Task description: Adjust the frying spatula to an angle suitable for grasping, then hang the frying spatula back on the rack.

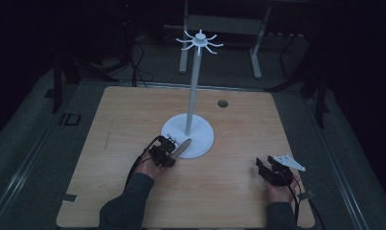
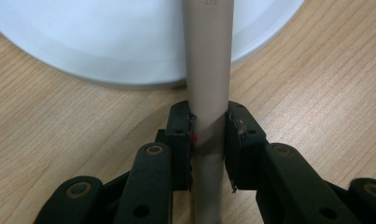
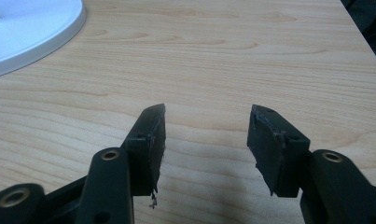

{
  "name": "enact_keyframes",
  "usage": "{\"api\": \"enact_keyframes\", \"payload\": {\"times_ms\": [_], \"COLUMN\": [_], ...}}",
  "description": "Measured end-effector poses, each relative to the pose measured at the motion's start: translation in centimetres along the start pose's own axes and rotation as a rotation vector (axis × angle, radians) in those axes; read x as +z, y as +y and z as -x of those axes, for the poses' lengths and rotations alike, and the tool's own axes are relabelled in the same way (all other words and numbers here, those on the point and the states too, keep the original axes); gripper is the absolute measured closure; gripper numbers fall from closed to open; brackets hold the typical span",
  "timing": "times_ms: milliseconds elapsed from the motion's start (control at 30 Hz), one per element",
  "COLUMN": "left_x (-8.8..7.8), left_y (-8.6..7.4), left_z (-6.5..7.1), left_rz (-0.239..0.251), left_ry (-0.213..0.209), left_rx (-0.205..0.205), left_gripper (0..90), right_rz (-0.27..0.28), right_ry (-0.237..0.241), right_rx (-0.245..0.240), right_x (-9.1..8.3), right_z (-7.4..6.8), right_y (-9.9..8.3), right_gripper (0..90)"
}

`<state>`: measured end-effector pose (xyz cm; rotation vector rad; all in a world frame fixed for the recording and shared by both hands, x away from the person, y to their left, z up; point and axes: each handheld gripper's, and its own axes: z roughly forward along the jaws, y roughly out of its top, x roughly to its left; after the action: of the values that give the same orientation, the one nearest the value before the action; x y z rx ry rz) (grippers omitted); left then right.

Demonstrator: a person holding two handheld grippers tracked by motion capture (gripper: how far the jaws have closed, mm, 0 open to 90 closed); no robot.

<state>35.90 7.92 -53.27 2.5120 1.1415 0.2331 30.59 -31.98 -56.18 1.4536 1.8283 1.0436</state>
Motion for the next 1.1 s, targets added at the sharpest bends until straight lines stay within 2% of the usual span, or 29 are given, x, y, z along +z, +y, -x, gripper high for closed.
{"api": "enact_keyframes", "payload": {"times_ms": [433, 500, 767, 1100], "left_x": [-0.1, -0.3, -1.3, -1.9], "left_y": [-0.1, -0.2, -0.4, -0.4], "left_z": [0.2, 0.2, 0.2, 0.6], "left_rz": [0.010, 0.019, 0.091, 0.136], "left_ry": [0.002, 0.002, 0.011, 0.025], "left_rx": [0.004, 0.005, -0.034, -0.054], "left_gripper": [74.5, 74.4, 74.4, 74.4], "right_rz": [0.004, 0.003, -0.001, -0.001], "right_ry": [0.000, -0.001, -0.004, -0.005], "right_rx": [0.007, 0.007, 0.009, 0.011], "right_x": [0.0, -0.1, 0.0, 0.0], "right_z": [0.1, 0.1, 0.1, 0.1], "right_y": [0.0, 0.0, 0.0, 0.0], "right_gripper": [46.2, 46.1, 46.1, 45.9]}}
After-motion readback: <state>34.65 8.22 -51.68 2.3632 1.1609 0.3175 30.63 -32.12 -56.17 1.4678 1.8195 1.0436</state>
